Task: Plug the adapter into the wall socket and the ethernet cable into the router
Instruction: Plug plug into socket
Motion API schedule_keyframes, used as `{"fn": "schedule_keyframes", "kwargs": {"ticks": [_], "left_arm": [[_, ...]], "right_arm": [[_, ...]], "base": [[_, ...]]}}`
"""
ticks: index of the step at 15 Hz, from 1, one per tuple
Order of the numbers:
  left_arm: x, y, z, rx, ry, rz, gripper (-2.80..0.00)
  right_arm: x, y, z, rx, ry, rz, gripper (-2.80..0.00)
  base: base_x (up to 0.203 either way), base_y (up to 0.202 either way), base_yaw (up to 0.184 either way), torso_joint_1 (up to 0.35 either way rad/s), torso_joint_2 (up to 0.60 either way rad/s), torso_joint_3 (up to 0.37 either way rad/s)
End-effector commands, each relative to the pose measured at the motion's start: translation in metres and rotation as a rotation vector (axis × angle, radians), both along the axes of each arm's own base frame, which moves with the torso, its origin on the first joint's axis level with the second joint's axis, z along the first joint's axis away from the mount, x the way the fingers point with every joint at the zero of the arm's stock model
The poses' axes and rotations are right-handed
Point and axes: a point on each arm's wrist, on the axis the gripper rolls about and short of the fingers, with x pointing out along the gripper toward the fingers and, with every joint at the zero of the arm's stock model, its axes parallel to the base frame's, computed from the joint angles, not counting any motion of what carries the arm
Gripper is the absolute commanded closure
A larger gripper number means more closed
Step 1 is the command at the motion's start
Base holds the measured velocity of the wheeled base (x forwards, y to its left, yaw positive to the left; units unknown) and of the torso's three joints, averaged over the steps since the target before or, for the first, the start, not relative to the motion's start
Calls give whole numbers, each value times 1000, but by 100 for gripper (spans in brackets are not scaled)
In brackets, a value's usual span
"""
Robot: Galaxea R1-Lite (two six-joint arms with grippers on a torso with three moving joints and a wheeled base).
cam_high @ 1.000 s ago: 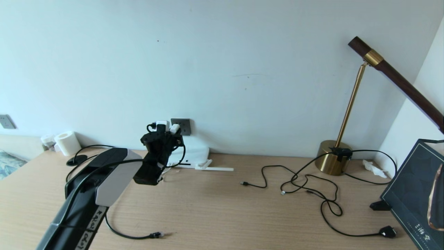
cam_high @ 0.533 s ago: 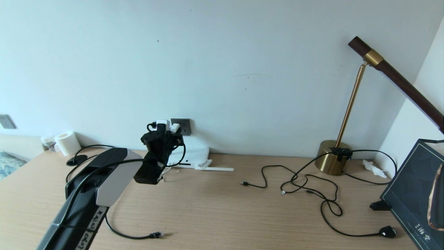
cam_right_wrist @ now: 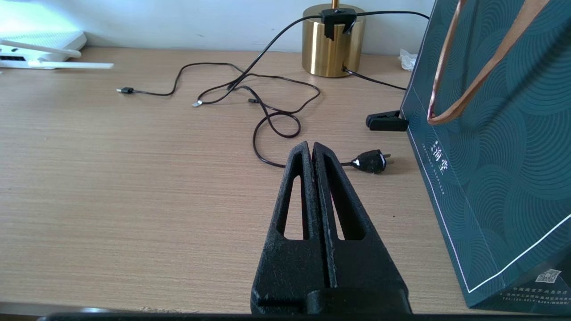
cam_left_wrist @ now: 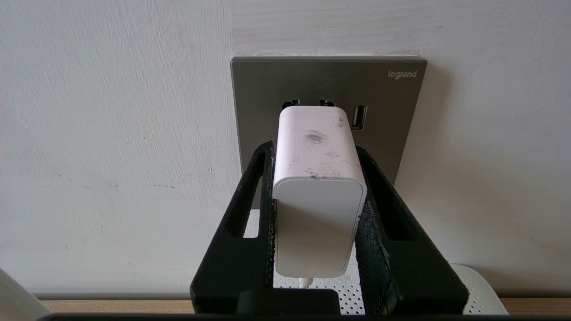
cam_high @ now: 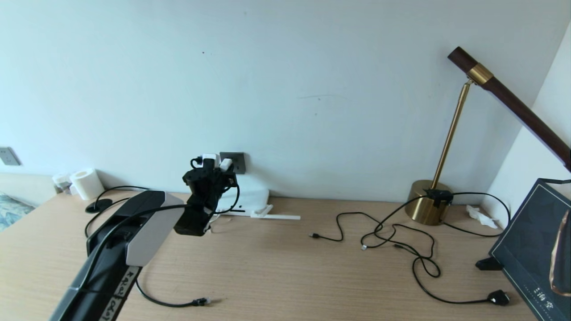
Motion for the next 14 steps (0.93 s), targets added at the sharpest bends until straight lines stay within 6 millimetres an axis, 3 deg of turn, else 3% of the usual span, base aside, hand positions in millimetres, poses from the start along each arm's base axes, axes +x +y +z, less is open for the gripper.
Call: {"fn": "schedule_keyframes", "kwargs": {"ticks": [1,14], "left_arm": [[0,0,-1,-1,-5,1,0],[1,0,-3,-1,-3,1,0]], "right_arm": [[0,0,0,0,0,0,0],[0,0,0,0,0,0,0]], "base": [[0,0,0,0,0,0],[0,0,0,0,0,0]]}}
